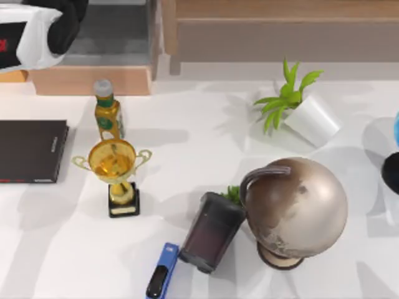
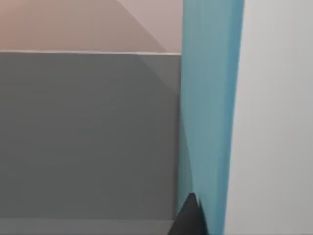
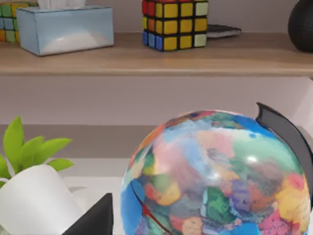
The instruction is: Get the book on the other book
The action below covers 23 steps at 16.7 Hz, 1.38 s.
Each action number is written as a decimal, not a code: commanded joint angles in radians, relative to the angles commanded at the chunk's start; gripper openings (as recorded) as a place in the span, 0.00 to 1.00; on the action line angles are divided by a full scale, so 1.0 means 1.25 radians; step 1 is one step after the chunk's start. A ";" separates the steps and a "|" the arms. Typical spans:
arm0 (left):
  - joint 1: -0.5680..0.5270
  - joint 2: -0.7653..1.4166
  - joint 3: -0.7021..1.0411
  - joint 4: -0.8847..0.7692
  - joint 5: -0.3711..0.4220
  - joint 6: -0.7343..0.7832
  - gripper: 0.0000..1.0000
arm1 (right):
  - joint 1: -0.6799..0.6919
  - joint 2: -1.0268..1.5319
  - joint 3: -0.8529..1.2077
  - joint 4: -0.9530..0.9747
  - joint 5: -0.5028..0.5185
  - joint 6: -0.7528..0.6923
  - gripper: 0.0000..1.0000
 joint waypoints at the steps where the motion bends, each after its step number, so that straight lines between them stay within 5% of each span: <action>1: 0.000 0.000 0.000 0.000 0.000 0.000 0.17 | 0.000 0.000 0.000 0.000 0.000 0.000 1.00; 4: 0.000 0.000 0.000 0.000 0.000 0.000 0.00 | 0.000 0.000 0.000 0.000 0.000 0.000 1.00; 23: 0.055 -0.062 0.106 -0.030 -0.022 0.078 0.00 | 0.000 0.000 0.000 0.000 0.000 0.000 1.00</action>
